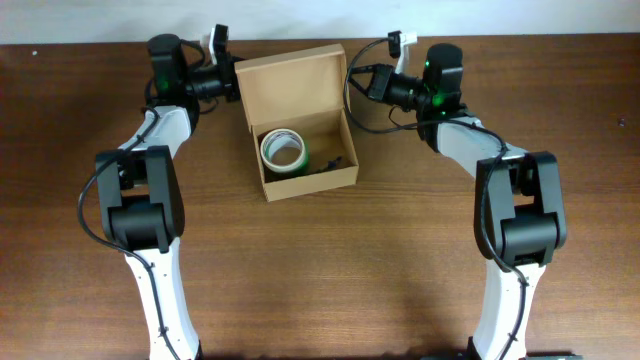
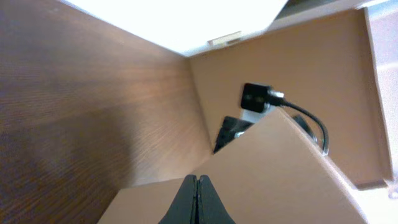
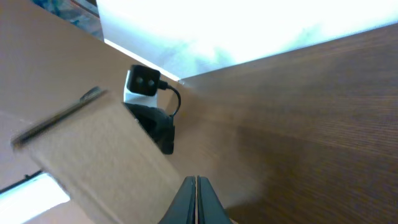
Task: Pack container
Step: 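Raise both grippers to the lid and fold it down over the box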
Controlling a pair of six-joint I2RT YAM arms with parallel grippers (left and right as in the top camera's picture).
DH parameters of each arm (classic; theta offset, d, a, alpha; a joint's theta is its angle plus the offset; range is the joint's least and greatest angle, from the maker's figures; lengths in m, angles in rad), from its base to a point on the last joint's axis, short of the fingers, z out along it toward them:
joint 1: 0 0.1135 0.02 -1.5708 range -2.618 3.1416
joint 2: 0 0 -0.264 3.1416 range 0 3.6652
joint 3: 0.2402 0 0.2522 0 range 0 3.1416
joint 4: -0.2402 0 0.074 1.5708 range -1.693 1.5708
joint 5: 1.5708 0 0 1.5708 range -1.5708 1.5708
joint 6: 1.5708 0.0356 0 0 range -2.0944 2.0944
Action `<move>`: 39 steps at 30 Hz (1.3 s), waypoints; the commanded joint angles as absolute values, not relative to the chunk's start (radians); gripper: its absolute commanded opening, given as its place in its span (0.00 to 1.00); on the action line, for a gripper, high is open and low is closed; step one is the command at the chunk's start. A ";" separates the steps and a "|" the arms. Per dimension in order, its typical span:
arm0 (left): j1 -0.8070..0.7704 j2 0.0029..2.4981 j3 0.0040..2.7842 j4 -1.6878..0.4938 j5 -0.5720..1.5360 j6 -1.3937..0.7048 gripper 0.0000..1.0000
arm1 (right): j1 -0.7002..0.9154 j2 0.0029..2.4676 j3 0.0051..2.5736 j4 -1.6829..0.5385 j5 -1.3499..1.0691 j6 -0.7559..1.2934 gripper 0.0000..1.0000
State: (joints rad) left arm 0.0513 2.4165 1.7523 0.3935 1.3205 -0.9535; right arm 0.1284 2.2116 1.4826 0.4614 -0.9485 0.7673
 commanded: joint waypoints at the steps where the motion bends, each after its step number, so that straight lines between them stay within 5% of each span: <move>1: 0.043 2.423 1.763 0.487 1.396 -1.101 0.01 | 0.138 2.219 1.537 0.424 -0.997 0.768 0.04; 16: -0.015 2.421 1.763 0.972 1.462 -1.534 0.02 | 0.139 2.218 1.706 0.159 -1.063 0.768 0.04; 39: -0.023 2.421 1.763 0.846 1.465 -1.414 0.02 | 0.289 2.218 2.029 -0.631 -0.772 0.689 0.04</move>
State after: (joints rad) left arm -0.0204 2.4165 1.7535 0.8886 1.4693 -1.4899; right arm 0.2668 2.2116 1.9968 -0.5739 -0.8555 0.7555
